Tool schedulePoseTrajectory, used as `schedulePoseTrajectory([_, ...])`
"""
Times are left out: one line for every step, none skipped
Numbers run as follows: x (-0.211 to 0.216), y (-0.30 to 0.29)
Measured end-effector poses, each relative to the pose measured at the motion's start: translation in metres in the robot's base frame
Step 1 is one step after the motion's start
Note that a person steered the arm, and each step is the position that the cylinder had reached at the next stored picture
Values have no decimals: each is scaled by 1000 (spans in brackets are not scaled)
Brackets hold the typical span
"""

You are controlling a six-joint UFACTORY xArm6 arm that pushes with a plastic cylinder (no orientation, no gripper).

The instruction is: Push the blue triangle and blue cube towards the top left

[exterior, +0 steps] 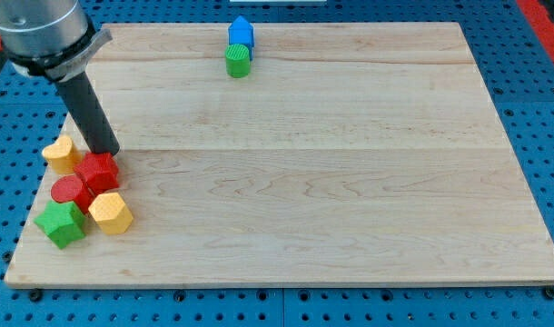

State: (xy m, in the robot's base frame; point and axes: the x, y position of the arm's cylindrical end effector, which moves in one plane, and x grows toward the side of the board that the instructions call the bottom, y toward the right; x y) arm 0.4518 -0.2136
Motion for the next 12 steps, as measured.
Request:
schedulePoseTrajectory([-36, -23])
schedulePoseTrajectory([-37, -89])
schedulePoseTrajectory([19, -61])
schedulePoseTrajectory([5, -70])
schedulePoseTrajectory([-49, -55])
schedulePoseTrajectory([-82, 58])
schedulePoseTrajectory([-91, 174])
schedulePoseTrajectory([-109, 284])
schedulePoseTrajectory([-189, 360])
schedulePoseTrajectory([-260, 368])
schedulePoseTrajectory([-259, 267])
schedulePoseTrajectory([-211, 156])
